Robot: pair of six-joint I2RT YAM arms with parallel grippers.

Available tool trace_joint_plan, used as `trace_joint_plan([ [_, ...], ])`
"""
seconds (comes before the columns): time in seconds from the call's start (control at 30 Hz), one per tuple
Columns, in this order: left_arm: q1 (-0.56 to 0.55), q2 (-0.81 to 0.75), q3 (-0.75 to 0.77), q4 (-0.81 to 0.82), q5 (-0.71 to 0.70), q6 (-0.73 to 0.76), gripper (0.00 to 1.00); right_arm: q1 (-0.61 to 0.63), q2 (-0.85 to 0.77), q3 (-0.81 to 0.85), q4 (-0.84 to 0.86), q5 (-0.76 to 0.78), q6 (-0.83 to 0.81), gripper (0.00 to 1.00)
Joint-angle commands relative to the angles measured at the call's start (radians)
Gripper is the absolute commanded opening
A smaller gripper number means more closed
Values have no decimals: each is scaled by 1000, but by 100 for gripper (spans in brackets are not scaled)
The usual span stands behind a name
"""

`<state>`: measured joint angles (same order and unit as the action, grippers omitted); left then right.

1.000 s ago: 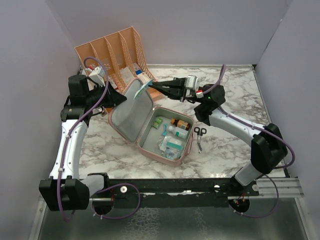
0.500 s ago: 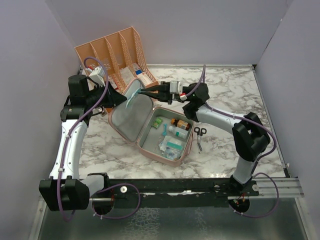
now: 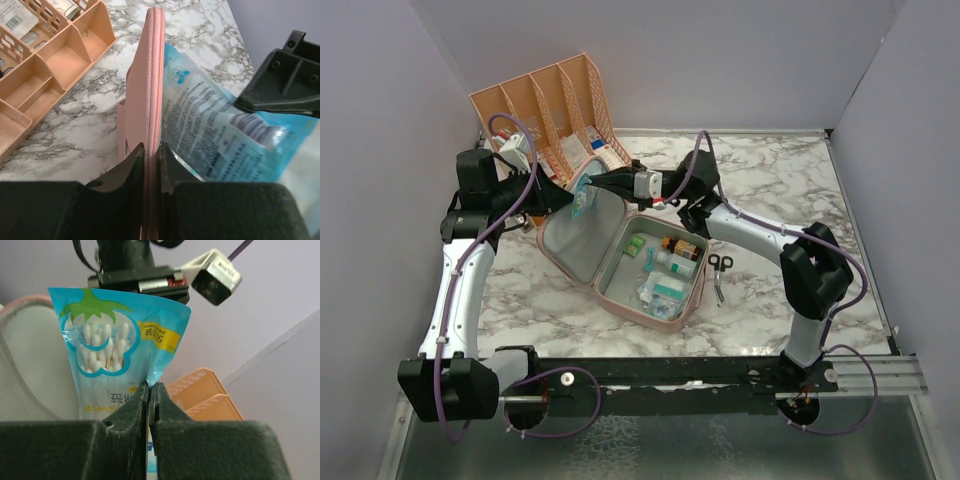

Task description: Organize the medicine kit

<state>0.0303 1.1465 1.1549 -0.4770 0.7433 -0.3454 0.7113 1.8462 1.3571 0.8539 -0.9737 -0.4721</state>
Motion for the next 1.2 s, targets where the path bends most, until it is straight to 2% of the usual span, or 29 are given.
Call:
trace_joint_plan([
  [0.0,-10,-10,28,-37,42,-7,0,21,-19,2,-157,100,-284,1],
  [0.1,-10,-2,28,-37,38,-16,0,36,-28,6,-206,155,-377,1],
  [0.4,-10,-2,52,-36,27,-49,0,115,-49,-74,-189,346,-584,1],
  [0.67,-10,-1,59,-39,9,-64,0,155,-98,-146,-204,400,-648,16],
  [1.0,-10,4,59,-39,2,-66,0,159,-131,-135,-274,339,-540,37],
  [1.17,-10,4,55,-39,0,-63,0,159,-201,-117,-311,337,-262,40],
])
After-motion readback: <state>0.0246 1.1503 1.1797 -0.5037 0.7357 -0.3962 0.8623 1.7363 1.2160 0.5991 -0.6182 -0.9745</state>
